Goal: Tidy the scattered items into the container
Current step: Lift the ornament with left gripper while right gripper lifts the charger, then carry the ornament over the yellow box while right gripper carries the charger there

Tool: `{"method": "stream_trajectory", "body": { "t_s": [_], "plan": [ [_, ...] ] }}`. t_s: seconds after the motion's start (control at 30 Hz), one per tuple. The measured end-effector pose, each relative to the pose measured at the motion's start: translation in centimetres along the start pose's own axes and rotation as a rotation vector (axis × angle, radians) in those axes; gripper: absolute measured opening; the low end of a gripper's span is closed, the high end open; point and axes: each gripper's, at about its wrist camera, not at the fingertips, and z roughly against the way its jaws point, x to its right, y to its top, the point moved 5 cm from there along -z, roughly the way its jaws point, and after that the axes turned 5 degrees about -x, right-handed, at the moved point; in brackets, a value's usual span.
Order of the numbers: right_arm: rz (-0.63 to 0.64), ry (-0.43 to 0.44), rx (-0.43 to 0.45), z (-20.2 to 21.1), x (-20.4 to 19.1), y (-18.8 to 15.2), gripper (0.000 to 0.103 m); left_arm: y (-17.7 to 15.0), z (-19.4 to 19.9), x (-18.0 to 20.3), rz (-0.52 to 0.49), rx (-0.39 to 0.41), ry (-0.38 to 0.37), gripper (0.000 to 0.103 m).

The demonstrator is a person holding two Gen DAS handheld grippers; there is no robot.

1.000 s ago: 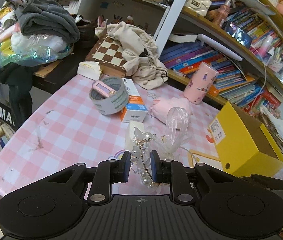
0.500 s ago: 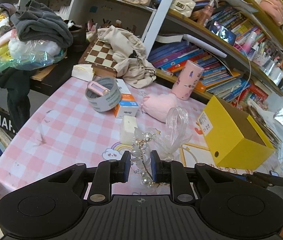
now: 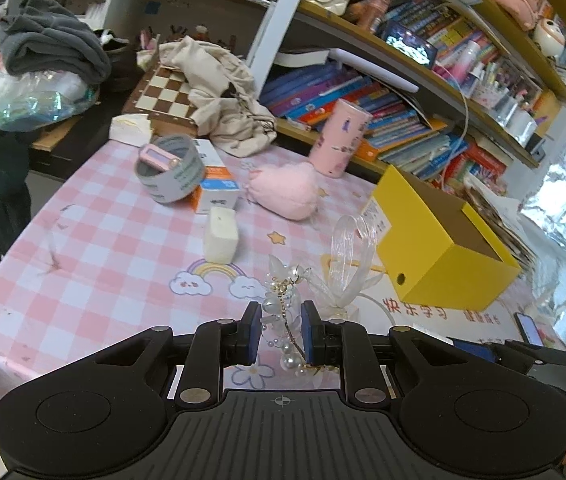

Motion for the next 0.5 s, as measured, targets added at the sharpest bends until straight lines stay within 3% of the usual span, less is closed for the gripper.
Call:
{"method": "stream_trajectory", "body": {
  "t_s": [0.5],
  "plan": [
    [-0.084, -0.070, 0.001, 1.9, 3.4, -2.2, 0.064, -0.3, -1.5, 3.8, -0.073, -0.035, -0.069, 0.019]
  ]
}}
